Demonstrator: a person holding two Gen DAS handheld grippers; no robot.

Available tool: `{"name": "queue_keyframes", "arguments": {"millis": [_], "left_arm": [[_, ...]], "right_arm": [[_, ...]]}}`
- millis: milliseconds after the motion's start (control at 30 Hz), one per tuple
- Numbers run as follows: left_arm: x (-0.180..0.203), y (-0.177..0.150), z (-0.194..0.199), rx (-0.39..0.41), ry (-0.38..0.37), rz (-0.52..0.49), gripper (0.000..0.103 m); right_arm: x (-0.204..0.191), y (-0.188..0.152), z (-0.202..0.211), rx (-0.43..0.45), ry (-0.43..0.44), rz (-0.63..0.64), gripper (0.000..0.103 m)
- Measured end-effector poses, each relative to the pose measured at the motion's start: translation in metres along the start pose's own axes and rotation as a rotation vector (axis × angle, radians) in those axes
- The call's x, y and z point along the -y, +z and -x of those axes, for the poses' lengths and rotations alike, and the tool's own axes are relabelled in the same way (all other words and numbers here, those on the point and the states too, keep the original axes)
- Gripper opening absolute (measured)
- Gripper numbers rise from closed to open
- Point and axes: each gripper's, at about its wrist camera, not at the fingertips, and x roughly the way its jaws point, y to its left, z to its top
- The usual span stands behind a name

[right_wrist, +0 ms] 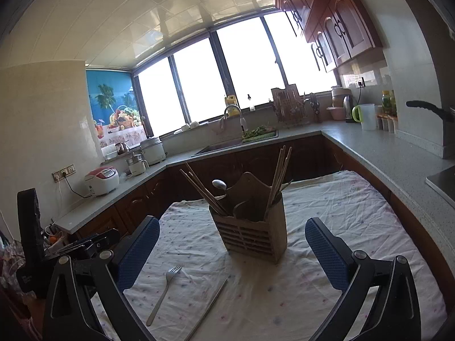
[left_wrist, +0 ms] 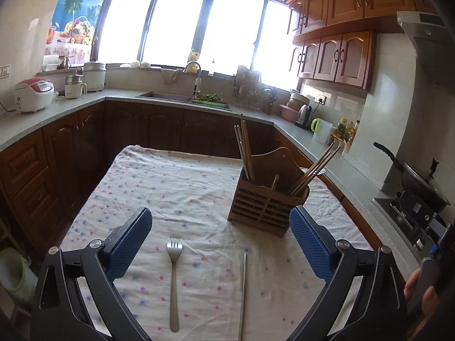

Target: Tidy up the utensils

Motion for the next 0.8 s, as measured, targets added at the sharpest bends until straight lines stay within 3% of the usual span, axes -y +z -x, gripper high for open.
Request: {"name": "queue_keyframes", "arguments": {"millis": [133,367,567,800], "left_arm": [[0.001,-0.021,0.014,0.034,0.035,-0.02,0.103],[0.001,-0.074,0.018,0.03,0.09,-0.052,0.103],[0.0,-0.108,0.018,-0.017,0.112,-0.083,0.103],[0.0,-0.125,0.031,-0.005,0.133,-0.103,0.103]], "right_arm": [[-0.011,-0.029,0.005,0.009,-0.056,0.084,0.103],[-0.013,-0.086,0.011,-0.005,-0.112,0.122,0.103],[-0.008,-0.111,0.02,-0.05,-0.134,0.13,0.103],[-0.001,-0.121,0.033,-0.058,-0.142,0.115,0.103]]}}
